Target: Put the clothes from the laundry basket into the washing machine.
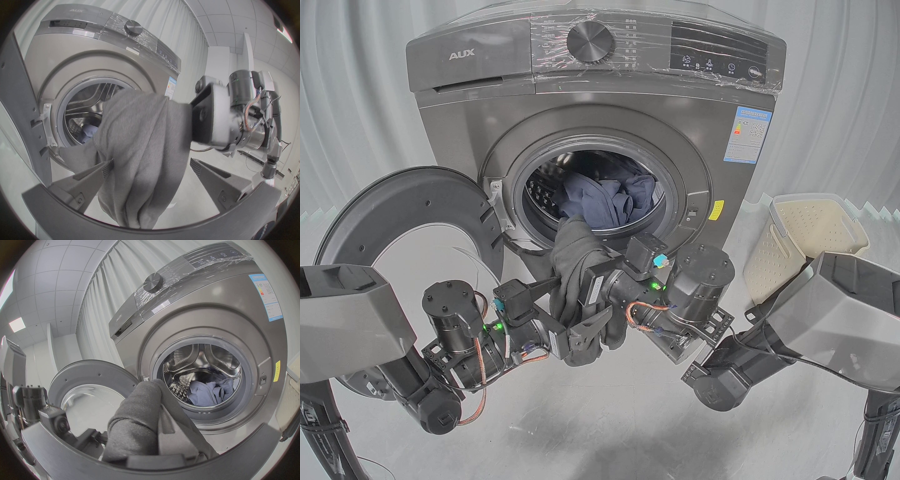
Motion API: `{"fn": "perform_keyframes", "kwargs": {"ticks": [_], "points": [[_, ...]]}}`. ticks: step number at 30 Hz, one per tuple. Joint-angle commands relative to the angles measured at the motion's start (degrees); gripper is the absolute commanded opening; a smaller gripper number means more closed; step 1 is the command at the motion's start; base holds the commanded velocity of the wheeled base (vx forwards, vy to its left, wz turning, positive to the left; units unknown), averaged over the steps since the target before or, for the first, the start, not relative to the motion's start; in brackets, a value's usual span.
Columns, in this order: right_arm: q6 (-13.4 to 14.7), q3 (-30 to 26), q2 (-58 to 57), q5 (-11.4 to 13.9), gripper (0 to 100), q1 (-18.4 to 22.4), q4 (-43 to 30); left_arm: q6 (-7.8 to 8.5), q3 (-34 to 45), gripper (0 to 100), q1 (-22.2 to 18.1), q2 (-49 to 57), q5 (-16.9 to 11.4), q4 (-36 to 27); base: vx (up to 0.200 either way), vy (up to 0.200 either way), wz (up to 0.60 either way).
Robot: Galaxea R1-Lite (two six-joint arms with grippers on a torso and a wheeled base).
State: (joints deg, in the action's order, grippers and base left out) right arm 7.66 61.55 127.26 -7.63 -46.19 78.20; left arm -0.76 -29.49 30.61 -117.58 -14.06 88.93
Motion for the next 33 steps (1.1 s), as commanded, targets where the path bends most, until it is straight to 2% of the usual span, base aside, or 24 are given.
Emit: {"fn": "perform_keyframes", "kwargs": {"ticks": [1, 7, 16, 17, 18, 20, 23, 25, 27, 33], "points": [[0.1, 0.0, -0.8, 0.0, 0, -1.0, 0.0, -0.04, -1.9, 100, 0.0, -3.7, 0.2, 0.0, 0.000, 0.000, 0.00], [0.5, -0.3, -1.2, -0.7, 0, -2.1, 0.0, 0.32, -5.8, 100, -2.2, -6.7, 0.4, -0.1, 0.000, 0.000, 0.00], [1.3, -1.9, -1.6, -1.2, 0, -3.1, 0.1, -0.12, -10.9, 100, -4.4, -8.9, 0.7, -0.1, 0.000, 0.000, 0.00], [1.6, -2.0, -1.5, -1.5, 0, -3.2, 0.1, -0.12, -11.4, 100, -4.5, -9.2, 1.4, -0.1, 0.000, 0.000, 0.00], [1.6, -2.0, -1.5, -1.5, 0, -3.2, 0.1, -0.12, -11.4, 0, -4.5, -9.2, 1.4, -0.1, 0.000, 0.000, 0.00], [1.7, -2.1, -1.6, -2.0, 0, -3.1, 0.1, -0.04, -11.6, 0, -4.4, -9.2, 2.6, -0.1, 0.000, 0.000, 0.00], [2.1, -2.8, -1.6, -2.2, 0, -2.9, 0.0, -0.21, -11.7, 0, -4.5, -8.9, 2.9, 0.0, 0.000, 0.000, 0.00], [2.4, -3.6, -1.7, -2.7, 0, -2.3, 0.0, -0.65, -11.9, 0, -4.9, -8.3, 3.2, 0.0, 0.000, 0.000, 0.00], [2.6, -5.2, -2.5, -3.7, 0, -1.2, -0.5, -1.88, -11.9, 0, -6.3, -7.1, 3.9, 0.0, 0.000, 0.000, 0.00], [2.8, -9.3, -2.9, -3.8, 0, 1.2, -0.9, -2.14, -11.0, 0, -6.4, -4.6, 3.9, 0.0, 0.000, 0.000, 0.00]]}}
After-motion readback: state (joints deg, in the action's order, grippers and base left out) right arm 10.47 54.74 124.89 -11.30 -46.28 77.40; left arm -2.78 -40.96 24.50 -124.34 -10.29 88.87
